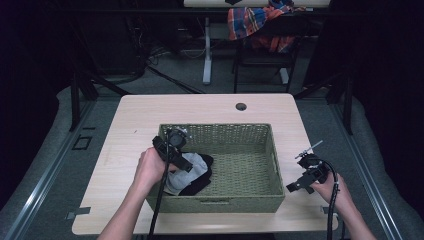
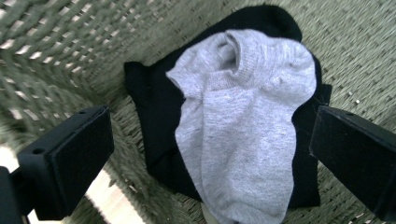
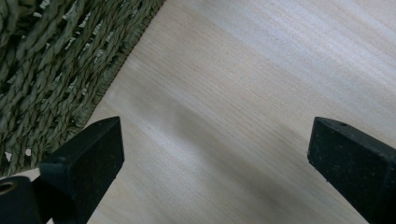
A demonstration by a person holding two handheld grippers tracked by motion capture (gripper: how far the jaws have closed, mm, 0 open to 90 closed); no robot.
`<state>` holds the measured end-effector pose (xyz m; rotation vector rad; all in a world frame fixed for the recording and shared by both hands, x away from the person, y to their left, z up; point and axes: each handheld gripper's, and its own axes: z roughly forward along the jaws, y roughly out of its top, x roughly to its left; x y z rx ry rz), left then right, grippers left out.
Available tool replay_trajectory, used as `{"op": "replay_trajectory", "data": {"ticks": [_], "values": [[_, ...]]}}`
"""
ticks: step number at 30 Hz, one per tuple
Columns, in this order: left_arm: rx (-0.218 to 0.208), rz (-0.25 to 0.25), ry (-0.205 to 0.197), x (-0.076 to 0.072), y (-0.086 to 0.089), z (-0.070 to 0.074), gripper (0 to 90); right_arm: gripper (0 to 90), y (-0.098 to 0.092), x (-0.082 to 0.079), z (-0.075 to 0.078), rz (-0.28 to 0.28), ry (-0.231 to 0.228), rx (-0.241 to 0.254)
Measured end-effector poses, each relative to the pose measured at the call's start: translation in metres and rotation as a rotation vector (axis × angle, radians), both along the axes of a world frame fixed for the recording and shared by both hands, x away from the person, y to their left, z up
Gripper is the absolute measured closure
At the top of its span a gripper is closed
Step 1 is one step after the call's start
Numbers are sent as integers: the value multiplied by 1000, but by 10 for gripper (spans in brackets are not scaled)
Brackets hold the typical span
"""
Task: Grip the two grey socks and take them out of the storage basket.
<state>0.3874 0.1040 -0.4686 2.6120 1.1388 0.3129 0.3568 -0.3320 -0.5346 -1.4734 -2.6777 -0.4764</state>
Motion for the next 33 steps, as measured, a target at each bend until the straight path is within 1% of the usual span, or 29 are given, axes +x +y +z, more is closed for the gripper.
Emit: {"op": "replay_trajectory", "data": {"ticks": [1, 2, 3, 4, 5, 6, 7, 8, 10, 11, 12, 14, 15, 18, 20, 22, 23, 24, 27, 28, 30, 33], "values": [[6, -1, 5, 1, -1, -2, 1, 34, 0, 0, 0, 1, 4, 0], [23, -7, 13, 1, -2, -4, 10, 34, 0, 0, 0, 2, 5, 0], [26, -12, 7, 1, -4, -6, 52, 34, 1, -2, -3, -32, -16, 29], [29, -11, 14, 1, -5, -7, 149, 34, 1, -1, -2, -8, -9, 15], [39, -14, 18, 1, -7, -9, 209, 34, 0, 0, -1, 3, -2, 5], [47, -15, 23, 2, -9, -12, 191, 34, 0, 1, 0, 16, 5, -6], [59, -15, 27, 2, -11, -14, 192, 34, 0, 0, 0, 14, 6, -1], [64, -16, 32, 3, -12, -16, 211, 34, 1, 0, 0, 2, 5, -13], [72, -12, 45, 4, -13, -20, 228, 34, 1, 0, -1, 0, -5, -6], [89, -12, 52, 5, -14, -23, 252, 34, 1, 0, 0, 7, -3, -9], [93, -5, 55, 5, -15, -25, 272, 34, 1, 0, 0, 11, -1, -13], [112, 11, 67, 6, -15, -28, 361, 34, 1, 0, 0, 8, -1, -12], [115, 11, 71, 7, -15, -29, 370, 34, 2, 0, 0, 4, 5, -13], [101, 6, 91, 8, -14, -33, 447, 34, 1, -1, 0, 2, 3, -11], [91, -3, 102, 7, -14, -34, 530, 34, 2, -1, 0, 2, 3, -12], [97, -12, 95, 6, -16, -34, 603, 34, 1, 0, 0, 11, -2, -7], [106, -24, 91, 4, -17, -34, 677, 34, 1, -1, 0, 5, 5, -9], [108, -33, 89, 3, -18, -34, 677, 34, 1, -1, 0, 5, 5, -9], [117, -59, 90, 1, -21, -34, 780, 34, 1, -1, 0, 1, 0, -15], [120, -59, 85, 0, -21, -34, 780, 34, 1, -1, 0, 1, 0, -15], [117, -69, 87, 0, -21, -33, 795, 34, 1, -1, 0, 0, -1, -13], [94, -71, 83, -1, -19, -30, 800, 35, 0, 0, -1, 5, 4, -5]]}}
